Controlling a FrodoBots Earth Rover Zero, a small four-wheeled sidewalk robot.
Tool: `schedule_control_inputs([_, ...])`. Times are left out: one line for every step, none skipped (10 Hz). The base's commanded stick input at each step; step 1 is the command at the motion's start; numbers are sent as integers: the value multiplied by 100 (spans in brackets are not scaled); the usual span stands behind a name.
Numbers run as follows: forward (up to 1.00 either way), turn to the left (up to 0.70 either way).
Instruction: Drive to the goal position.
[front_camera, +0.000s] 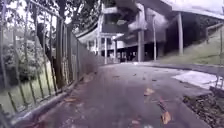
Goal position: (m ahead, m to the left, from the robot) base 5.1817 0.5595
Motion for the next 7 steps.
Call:
schedule_control_inputs([70,0])
schedule_control_inputs([70,0])
schedule_control_inputs([70,0])
schedule_control_inputs([70,0])
schedule_control_inputs([70,0])
schedule_control_inputs([70,0])
schedule_control_inputs([70,0])
